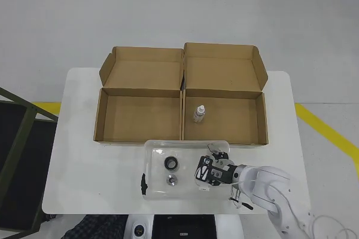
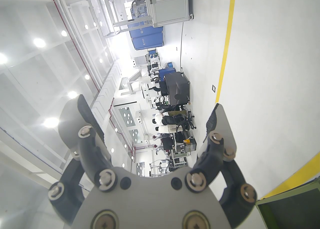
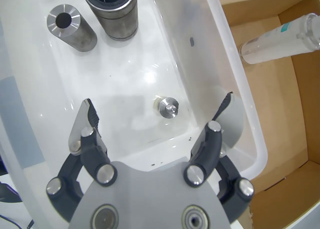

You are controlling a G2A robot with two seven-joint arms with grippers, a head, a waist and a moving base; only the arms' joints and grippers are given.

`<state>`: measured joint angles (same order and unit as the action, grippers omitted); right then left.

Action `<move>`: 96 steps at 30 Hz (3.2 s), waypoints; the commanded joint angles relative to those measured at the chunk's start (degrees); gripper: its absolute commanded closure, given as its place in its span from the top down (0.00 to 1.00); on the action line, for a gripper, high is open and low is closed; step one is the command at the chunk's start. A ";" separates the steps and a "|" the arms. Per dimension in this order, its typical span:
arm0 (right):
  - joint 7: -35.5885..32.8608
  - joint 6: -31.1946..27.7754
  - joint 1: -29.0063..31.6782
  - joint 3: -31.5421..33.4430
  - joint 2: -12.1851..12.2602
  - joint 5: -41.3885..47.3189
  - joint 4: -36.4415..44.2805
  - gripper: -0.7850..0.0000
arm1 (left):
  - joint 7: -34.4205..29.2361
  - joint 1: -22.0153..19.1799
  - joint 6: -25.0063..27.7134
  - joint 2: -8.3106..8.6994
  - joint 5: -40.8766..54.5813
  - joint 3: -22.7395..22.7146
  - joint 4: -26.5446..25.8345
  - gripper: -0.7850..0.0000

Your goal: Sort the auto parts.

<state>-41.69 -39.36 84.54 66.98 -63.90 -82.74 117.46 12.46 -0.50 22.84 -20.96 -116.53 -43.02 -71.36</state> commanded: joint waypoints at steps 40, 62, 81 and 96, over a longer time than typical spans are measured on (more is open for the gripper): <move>-0.44 2.81 -2.07 -4.89 0.21 -1.09 3.00 0.00 | 0.00 0.00 0.00 0.00 0.00 0.00 0.00 1.00; 15.40 6.79 0.08 -1.03 0.49 9.85 4.53 0.00 | 0.00 0.00 0.00 0.00 0.00 0.00 0.00 1.00; 23.91 8.51 -2.07 3.05 0.13 33.86 4.56 0.00 | 0.00 0.00 0.00 0.00 0.00 0.00 0.00 1.00; 32.22 8.61 -1.63 7.15 -0.04 42.19 7.69 0.00 | 0.00 0.00 0.00 0.00 0.00 0.00 0.00 1.00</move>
<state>-9.80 -30.68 82.84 74.03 -63.93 -40.75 125.04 12.46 -0.50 22.84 -20.96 -116.53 -43.02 -71.36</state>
